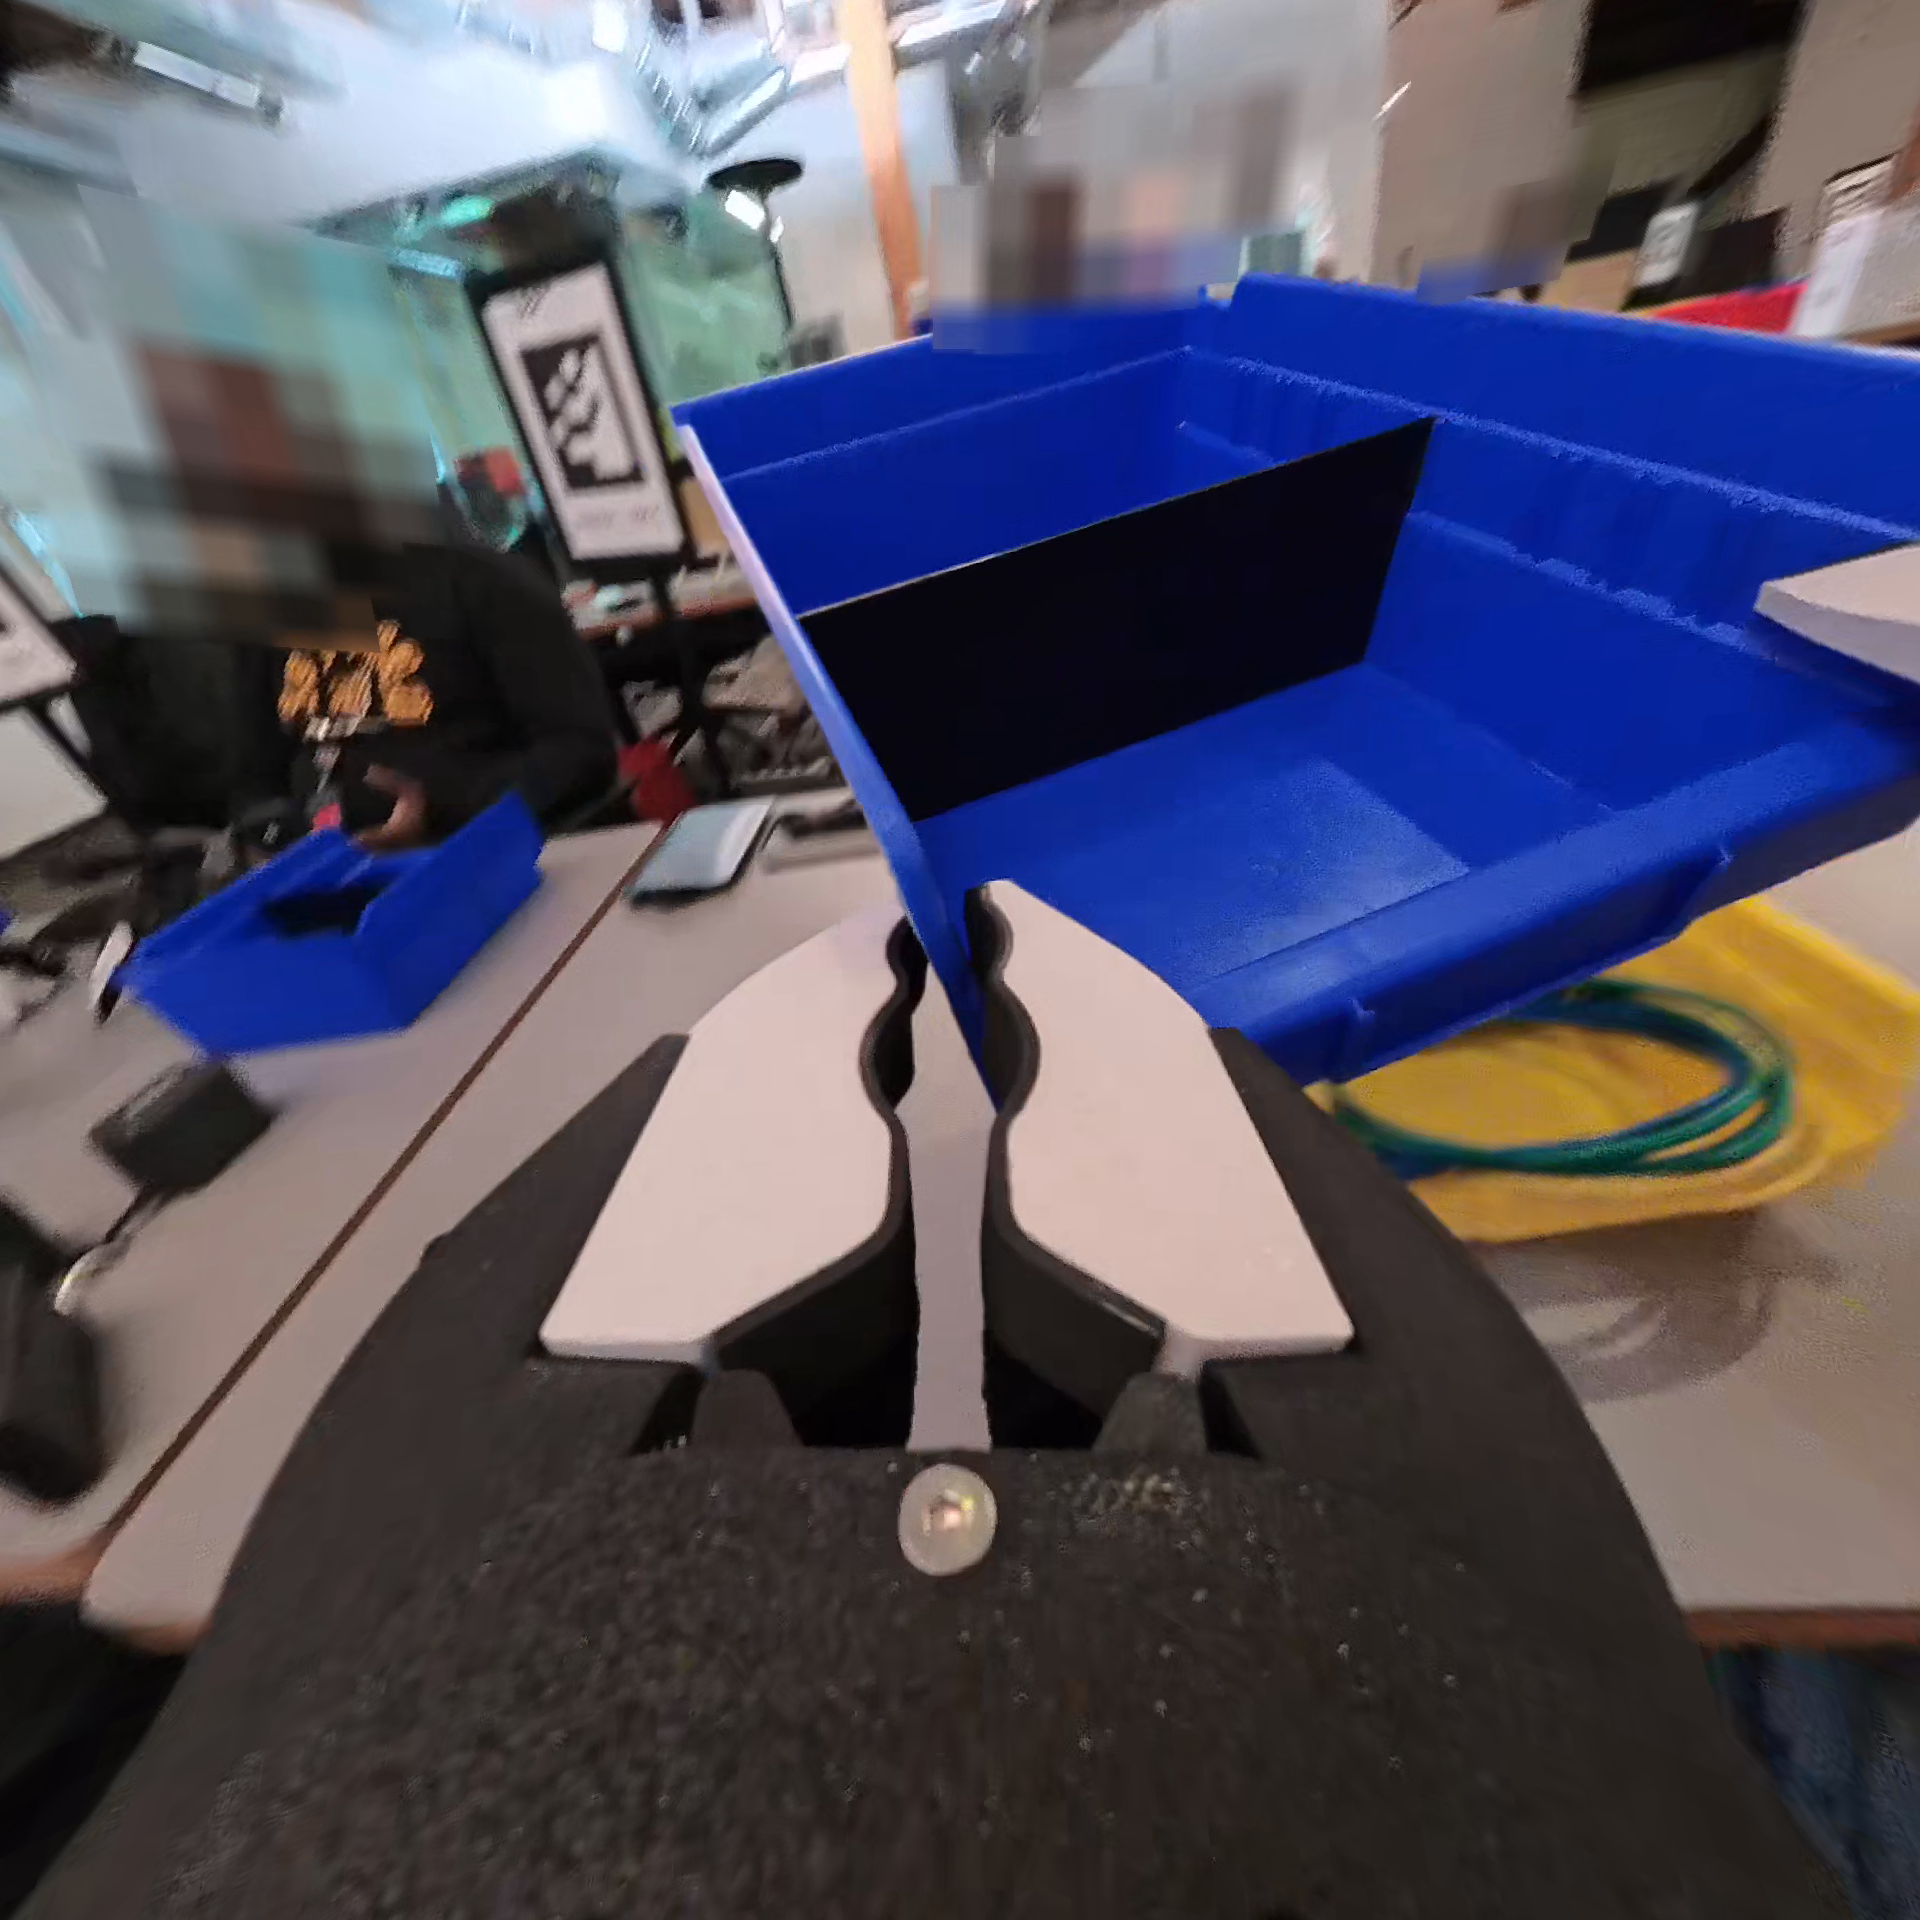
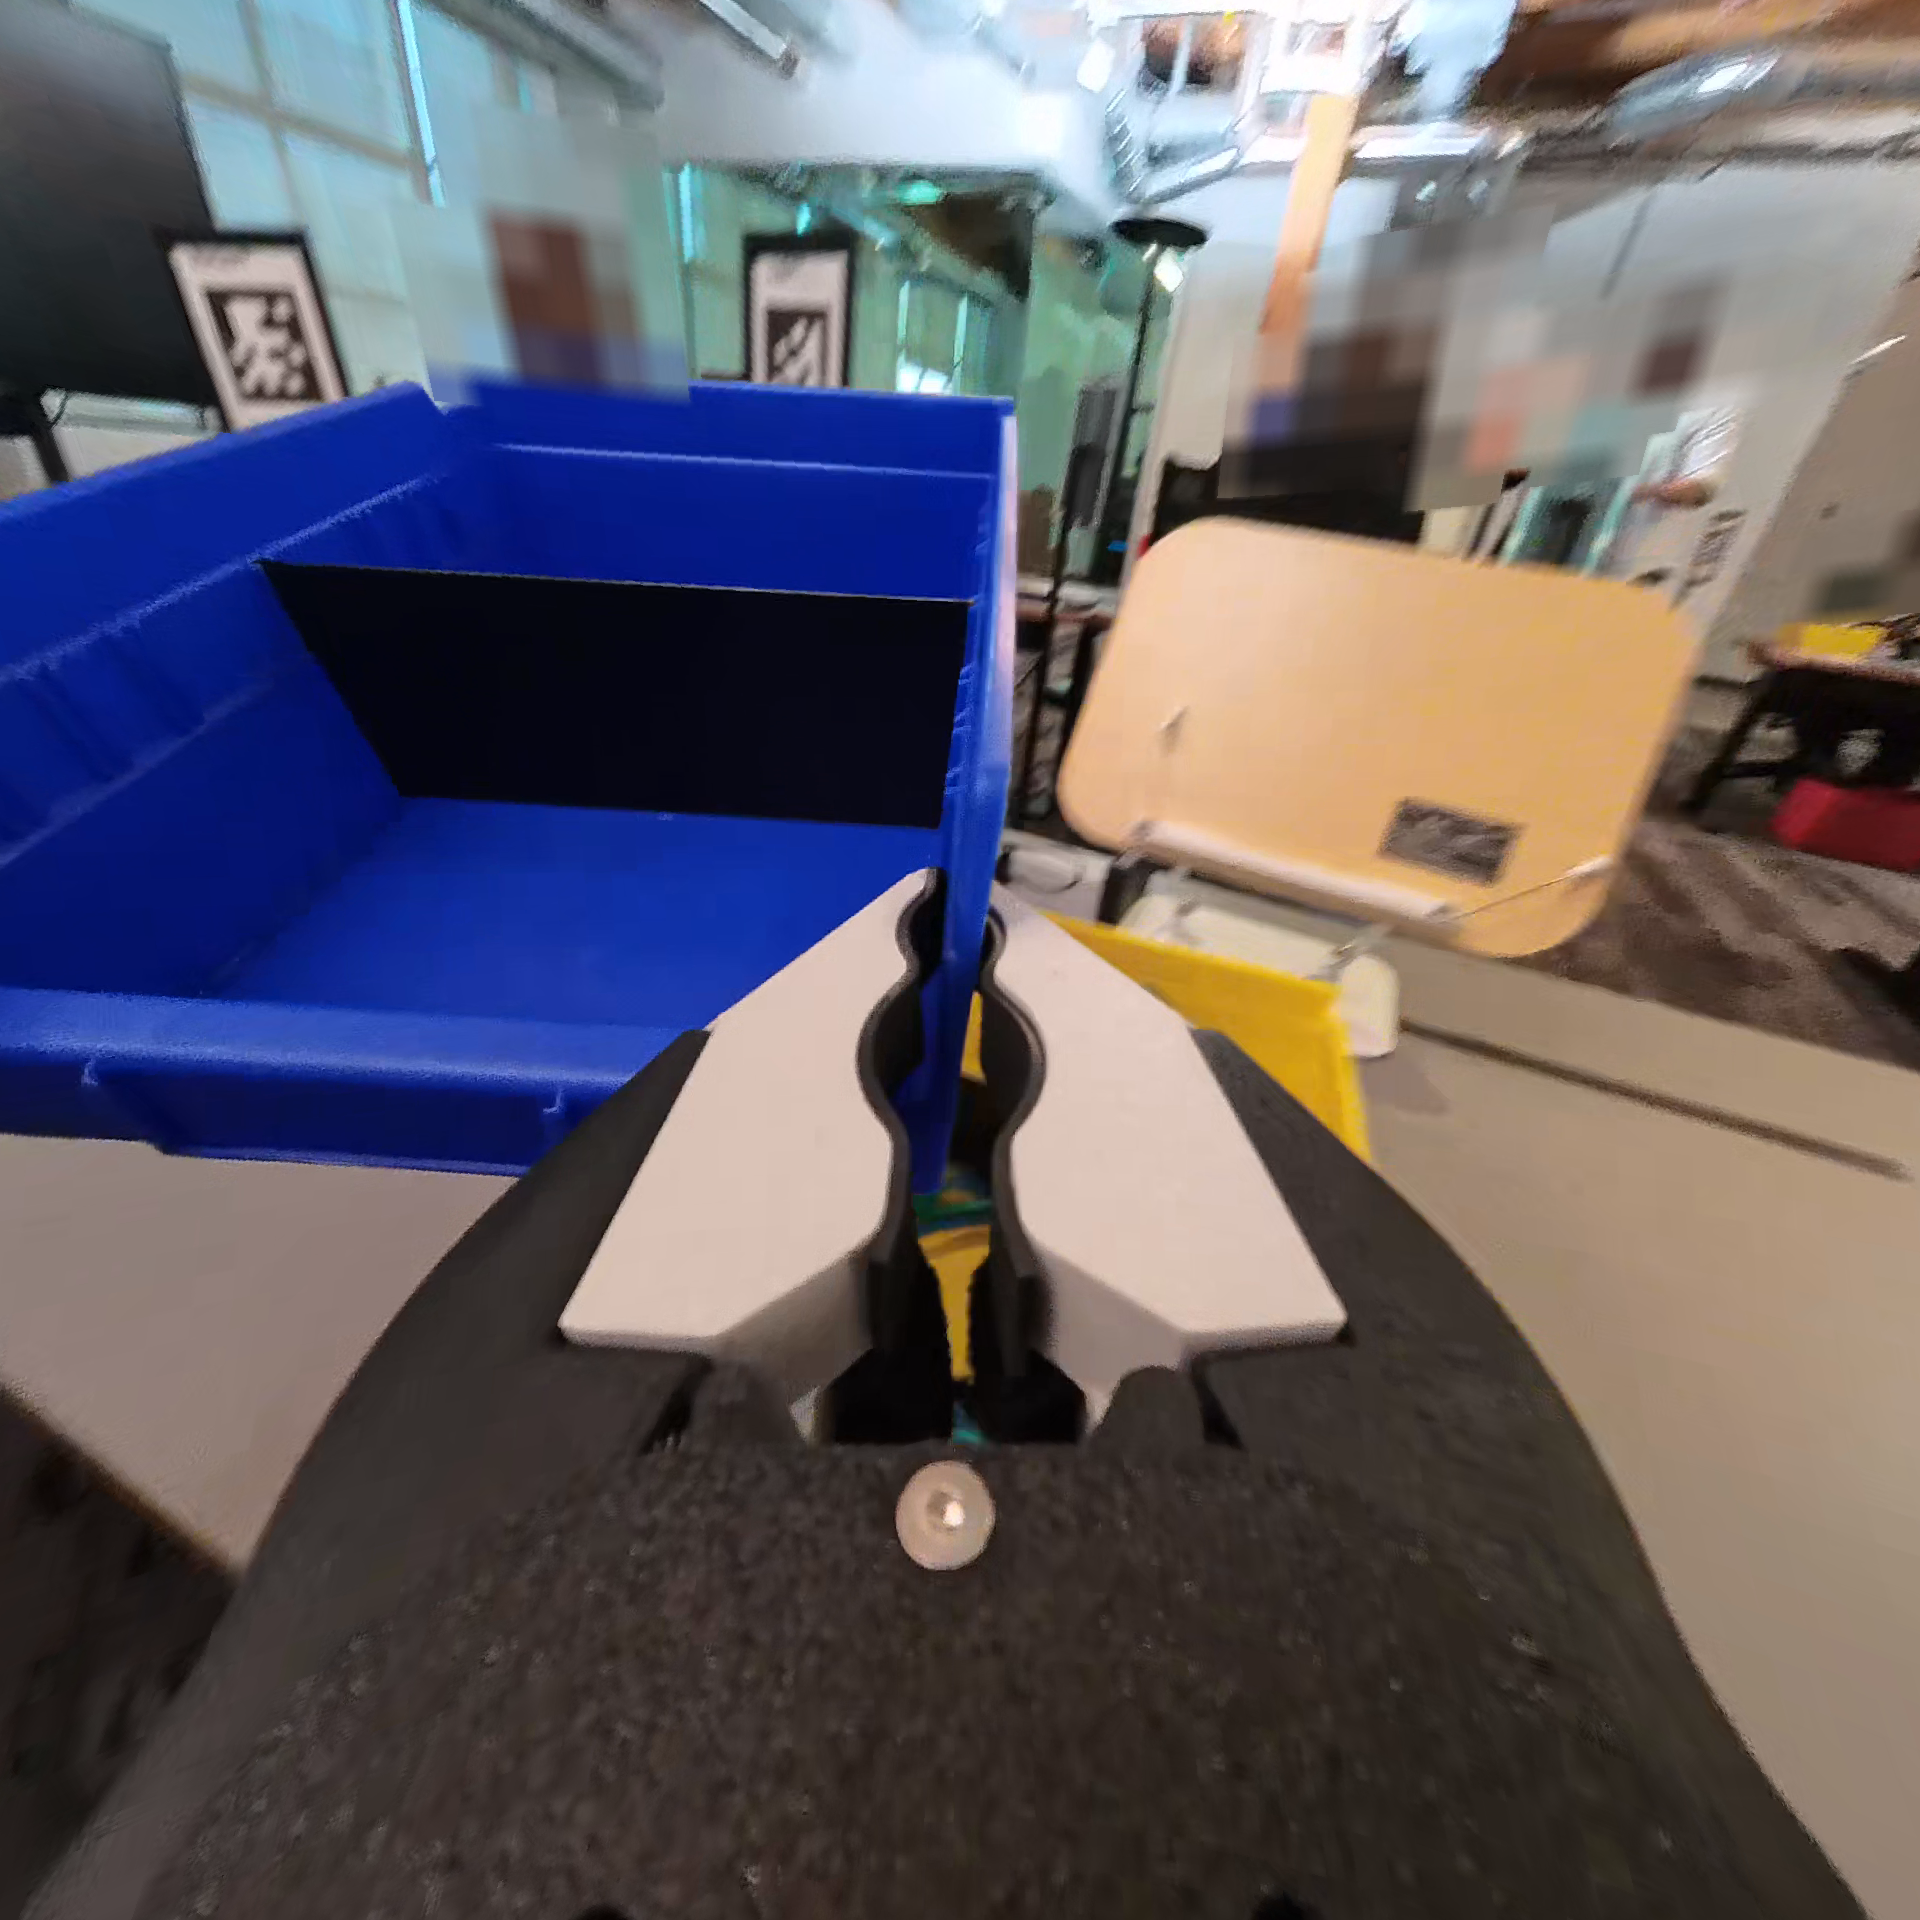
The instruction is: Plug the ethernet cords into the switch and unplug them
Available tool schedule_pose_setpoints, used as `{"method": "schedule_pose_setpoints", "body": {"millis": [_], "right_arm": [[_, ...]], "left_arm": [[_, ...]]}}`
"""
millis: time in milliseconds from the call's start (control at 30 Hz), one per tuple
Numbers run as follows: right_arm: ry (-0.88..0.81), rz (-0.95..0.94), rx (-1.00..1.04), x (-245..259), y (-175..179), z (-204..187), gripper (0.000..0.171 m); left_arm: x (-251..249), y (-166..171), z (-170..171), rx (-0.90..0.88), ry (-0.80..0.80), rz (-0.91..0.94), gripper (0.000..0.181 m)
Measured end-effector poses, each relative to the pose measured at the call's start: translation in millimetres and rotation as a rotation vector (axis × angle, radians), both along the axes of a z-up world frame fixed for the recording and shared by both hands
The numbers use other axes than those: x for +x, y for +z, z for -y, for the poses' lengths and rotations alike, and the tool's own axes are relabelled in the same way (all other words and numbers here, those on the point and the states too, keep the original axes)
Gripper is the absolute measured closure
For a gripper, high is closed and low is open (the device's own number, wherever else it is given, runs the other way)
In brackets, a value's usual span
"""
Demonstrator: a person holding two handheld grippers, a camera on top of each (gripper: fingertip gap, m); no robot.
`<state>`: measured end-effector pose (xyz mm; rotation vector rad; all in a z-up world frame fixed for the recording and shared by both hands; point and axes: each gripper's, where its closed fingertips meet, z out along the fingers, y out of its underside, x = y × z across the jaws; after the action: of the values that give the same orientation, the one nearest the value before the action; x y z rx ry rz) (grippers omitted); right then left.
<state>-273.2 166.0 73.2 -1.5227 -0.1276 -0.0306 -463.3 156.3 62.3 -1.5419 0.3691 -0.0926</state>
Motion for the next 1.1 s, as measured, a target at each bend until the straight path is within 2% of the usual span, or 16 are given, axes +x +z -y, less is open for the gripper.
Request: {"method": "schedule_pose_setpoints", "body": {"millis": [133, 200, 267, 400, 567, 633, 700, 800, 933, 1100], "right_arm": [[-0.119, 0.003, 0.081, 92, 56, 29, 0.169], [-0.193, 0.012, 0.087, 143, 64, 45, 0.169], [-0.255, 0.002, 0.072, 195, 57, 61, 0.169], [-0.370, 0.025, -0.050, 303, 5, 79, 0.169], [-0.411, -0.031, -0.274, 414, -107, 76, 0.169], [-0.424, -0.058, -0.328, 438, -145, 77, 0.169], [-0.434, -0.099, -0.357, 452, -172, 80, 0.169], [-0.458, -0.098, -0.350, 462, -180, 78, 0.169], [-0.496, -0.154, -0.487, 470, -213, 76, 0.168], [-0.521, -0.115, -0.465, 471, -212, 74, 0.166]], "left_arm": [[94, 49, 3, 0.083, -0.144, -0.012, 0.173], [146, 54, 6, 0.095, -0.224, -0.009, 0.172], [200, 48, 10, 0.081, -0.297, -0.002, 0.172], [311, 1, 16, -0.001, -0.380, -0.031, 0.172], [421, -101, 7, -0.178, -0.387, -0.087, 0.174], [446, -137, 5, -0.243, -0.400, -0.112, 0.174], [461, -157, 5, -0.258, -0.416, -0.127, 0.173], [471, -168, 1, -0.240, -0.425, -0.107, 0.173], [478, -194, 0, -0.361, -0.471, -0.131, 0.171], [467, -192, 15, -0.396, -0.556, -0.127, 0.170]]}}
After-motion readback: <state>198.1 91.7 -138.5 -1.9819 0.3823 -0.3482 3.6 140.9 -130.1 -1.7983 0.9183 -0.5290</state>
